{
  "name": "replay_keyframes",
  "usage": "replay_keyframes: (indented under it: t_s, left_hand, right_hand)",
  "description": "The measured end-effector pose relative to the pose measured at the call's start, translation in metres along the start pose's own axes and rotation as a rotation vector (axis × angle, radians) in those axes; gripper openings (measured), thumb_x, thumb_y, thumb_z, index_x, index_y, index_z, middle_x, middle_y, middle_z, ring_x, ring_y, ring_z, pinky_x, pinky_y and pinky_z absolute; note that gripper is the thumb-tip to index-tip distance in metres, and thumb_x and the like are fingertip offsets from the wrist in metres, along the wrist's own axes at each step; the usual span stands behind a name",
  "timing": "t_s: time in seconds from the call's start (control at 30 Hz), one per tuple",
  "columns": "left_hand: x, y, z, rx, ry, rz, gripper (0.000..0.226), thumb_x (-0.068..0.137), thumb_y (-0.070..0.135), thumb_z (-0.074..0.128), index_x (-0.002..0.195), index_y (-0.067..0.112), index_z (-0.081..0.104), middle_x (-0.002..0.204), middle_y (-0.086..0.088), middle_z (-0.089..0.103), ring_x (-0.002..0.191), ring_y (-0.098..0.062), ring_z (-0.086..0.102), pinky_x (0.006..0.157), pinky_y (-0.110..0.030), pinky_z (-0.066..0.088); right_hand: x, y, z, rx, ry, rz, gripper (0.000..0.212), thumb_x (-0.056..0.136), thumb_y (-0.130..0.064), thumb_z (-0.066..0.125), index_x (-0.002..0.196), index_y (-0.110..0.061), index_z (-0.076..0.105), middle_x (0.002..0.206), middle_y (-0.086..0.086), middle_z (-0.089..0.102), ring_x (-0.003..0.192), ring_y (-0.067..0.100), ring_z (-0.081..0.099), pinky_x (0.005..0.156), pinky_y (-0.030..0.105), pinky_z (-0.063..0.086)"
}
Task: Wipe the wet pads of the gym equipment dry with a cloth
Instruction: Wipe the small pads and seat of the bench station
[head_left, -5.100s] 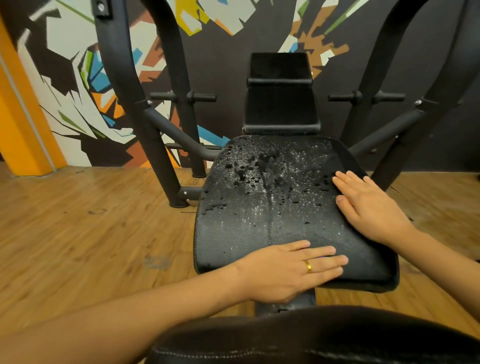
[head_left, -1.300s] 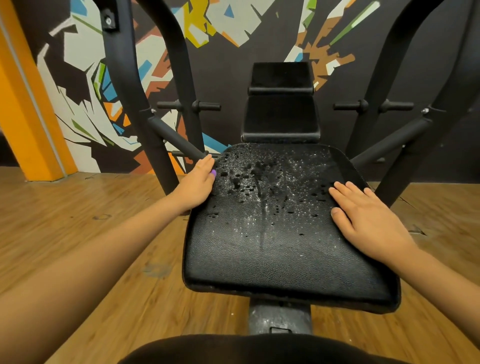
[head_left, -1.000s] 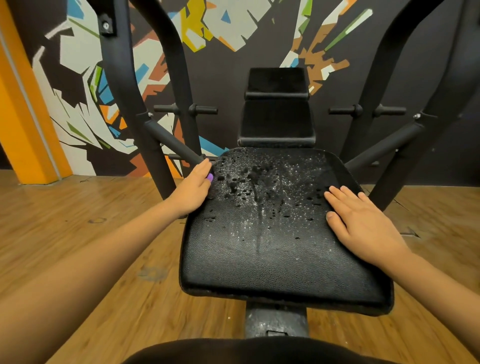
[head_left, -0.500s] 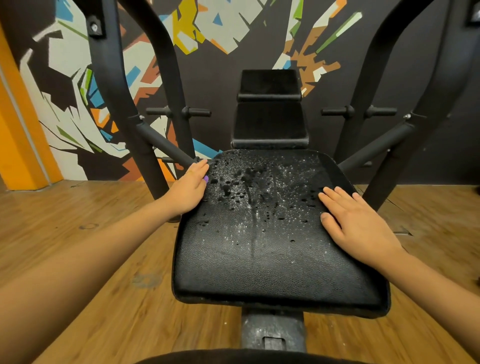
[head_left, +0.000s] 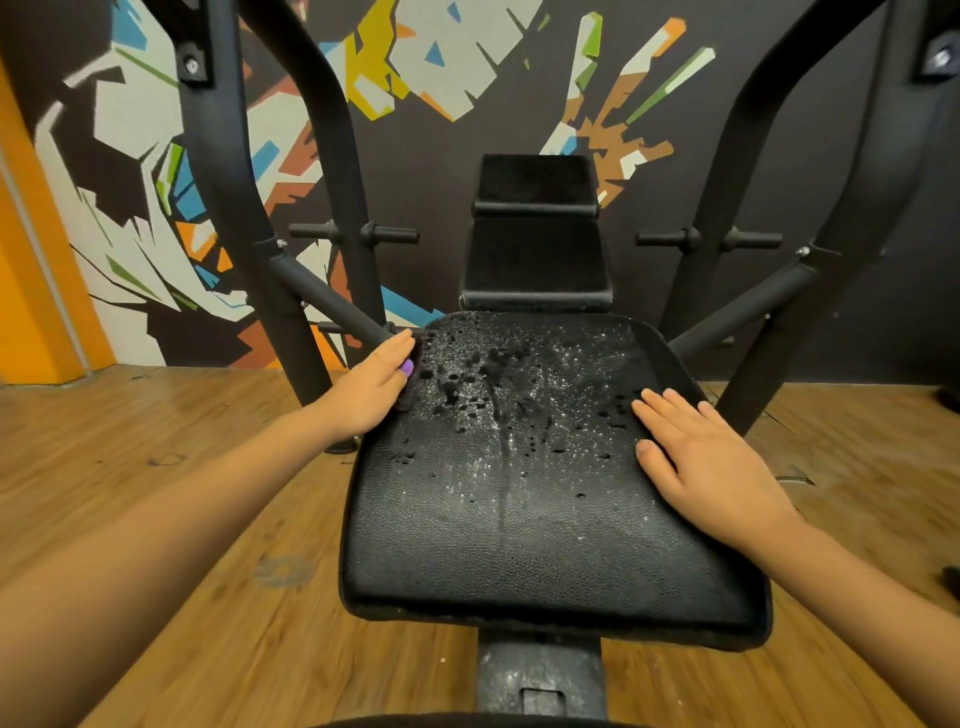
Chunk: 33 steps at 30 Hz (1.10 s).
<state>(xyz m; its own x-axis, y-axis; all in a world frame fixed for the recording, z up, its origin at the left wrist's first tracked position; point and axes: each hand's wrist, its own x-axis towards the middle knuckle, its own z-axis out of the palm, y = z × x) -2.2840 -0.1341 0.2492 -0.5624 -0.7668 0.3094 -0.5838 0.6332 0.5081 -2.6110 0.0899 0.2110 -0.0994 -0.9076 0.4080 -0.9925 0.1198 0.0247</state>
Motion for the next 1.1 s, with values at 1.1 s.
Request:
replay_keyframes:
  t_s: [1.1]
  left_hand:
    - [0.037,-0.012,-0.008,-0.002,-0.065,0.074,0.053,0.11,0.029,0.034,0.161,0.02,0.02,0.167,0.012,0.012,0.154,-0.01,0.011,0.126,-0.033,0.008]
  right_hand:
    - [0.0,0.0,-0.003,0.013,0.0,0.006,0.077,0.094,-0.059,0.003,0.16,-0.026,0.024,0.167,-0.009,0.018,0.155,0.01,0.009,0.122,0.029,-0.001]
